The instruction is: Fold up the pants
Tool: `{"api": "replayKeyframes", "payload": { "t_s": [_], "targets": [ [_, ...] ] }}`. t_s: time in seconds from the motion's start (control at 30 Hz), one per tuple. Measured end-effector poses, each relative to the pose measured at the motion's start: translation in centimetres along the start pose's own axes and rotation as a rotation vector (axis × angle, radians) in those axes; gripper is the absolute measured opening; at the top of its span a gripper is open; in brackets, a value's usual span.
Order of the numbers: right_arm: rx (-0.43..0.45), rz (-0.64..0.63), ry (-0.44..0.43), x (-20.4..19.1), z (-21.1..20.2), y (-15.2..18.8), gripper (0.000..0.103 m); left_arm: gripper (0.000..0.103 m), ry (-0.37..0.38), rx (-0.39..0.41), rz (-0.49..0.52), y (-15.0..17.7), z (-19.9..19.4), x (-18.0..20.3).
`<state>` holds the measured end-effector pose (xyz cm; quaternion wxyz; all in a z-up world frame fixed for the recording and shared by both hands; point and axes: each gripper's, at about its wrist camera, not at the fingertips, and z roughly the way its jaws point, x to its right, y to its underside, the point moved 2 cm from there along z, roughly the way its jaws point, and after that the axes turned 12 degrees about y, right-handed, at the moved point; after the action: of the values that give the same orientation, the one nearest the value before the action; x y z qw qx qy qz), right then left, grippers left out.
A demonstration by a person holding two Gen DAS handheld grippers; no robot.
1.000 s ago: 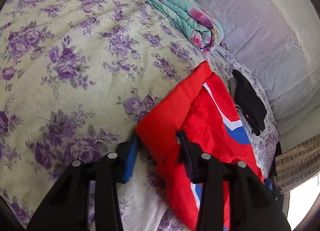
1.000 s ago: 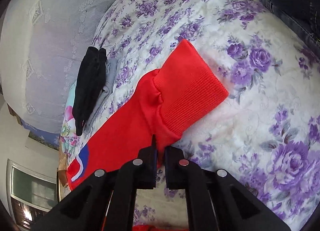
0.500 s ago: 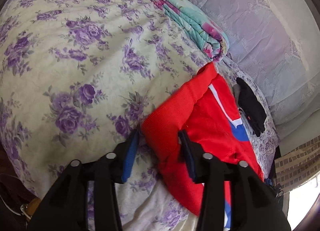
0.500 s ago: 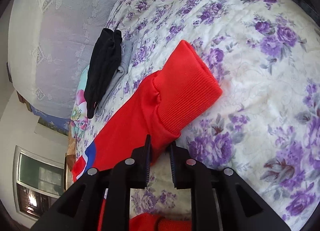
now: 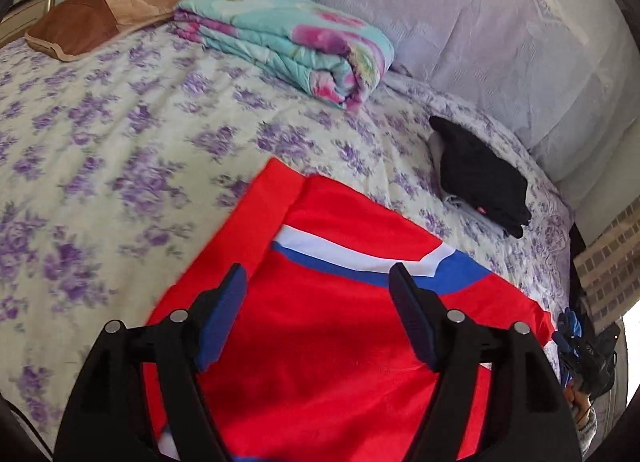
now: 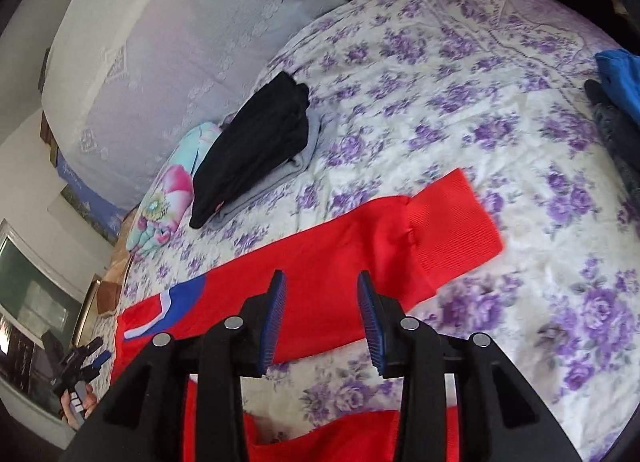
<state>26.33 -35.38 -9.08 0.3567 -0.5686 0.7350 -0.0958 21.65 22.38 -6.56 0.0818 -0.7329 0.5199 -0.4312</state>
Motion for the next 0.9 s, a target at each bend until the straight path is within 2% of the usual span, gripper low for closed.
{"api": "replayKeyframes", "payload": {
  "t_s": [0.03, 0.07, 0.1, 0.17, 0.23, 0.3, 0.37, 0.4, 0.43, 0.47, 0.53, 0.67, 0.9],
  "targets": [
    [-0.045, 0.005, 0.013, 0.1, 1.4, 0.0, 0.046, 0.071, -0.034, -0.036, 0.001, -0.2, 1.8, -0.2],
    [-0.082, 0.022, 0.060, 1.0, 2.8, 0.0, 0.048, 0.070, -0.084, -0.045, 0.007, -0.3, 3.1, -0.8],
    [-0.096, 0.053, 0.077, 2.2, 3.7, 0.0, 0.044, 0.069, -0.119, -0.046, 0.004, -0.6, 4.1, -1.7],
    [-0.113, 0.143, 0.042, 4.5, 4.0, 0.0, 0.005, 0.060, -0.128, -0.028, -0.010, -1.4, 4.6, -3.1],
    [-0.115, 0.197, -0.013, 5.6, 3.4, 0.3, 0.003, 0.056, -0.100, -0.009, -0.066, -2.0, 3.4, -4.0],
    [-0.075, 0.156, -0.003, 5.0, 2.3, 0.7, 0.007, 0.058, -0.056, 0.041, -0.116, -2.5, 1.3, -4.4],
    [0.007, 0.086, 0.013, 3.9, 0.5, 0.9, 0.020, 0.083, -0.042, 0.104, -0.107, -3.1, -1.0, -4.4],
    [0.053, 0.064, 0.001, 3.4, -0.4, 1.1, 0.030, 0.088, -0.049, 0.136, -0.094, -3.4, -2.0, -4.5],
    [0.100, 0.059, -0.016, 3.2, -1.2, 1.1, 0.062, 0.091, -0.061, 0.163, -0.081, -3.5, -2.9, -4.8],
    [0.151, 0.064, -0.032, 3.0, -2.1, 1.3, 0.082, 0.091, -0.075, 0.175, -0.075, -3.6, -3.4, -5.1],
    [0.207, 0.062, -0.061, 3.0, -2.8, 1.7, 0.086, 0.091, -0.083, 0.168, -0.079, -3.6, -3.6, -6.1],
    [0.119, 0.122, -0.069, 4.2, -1.0, 2.4, 0.087, 0.091, -0.073, 0.106, -0.132, -3.7, -1.9, -8.0],
    [0.126, 0.124, -0.071, 4.2, -0.8, 2.3, 0.087, 0.091, 0.015, 0.007, -0.152, -5.5, 1.6, -8.4]
  ]
}}
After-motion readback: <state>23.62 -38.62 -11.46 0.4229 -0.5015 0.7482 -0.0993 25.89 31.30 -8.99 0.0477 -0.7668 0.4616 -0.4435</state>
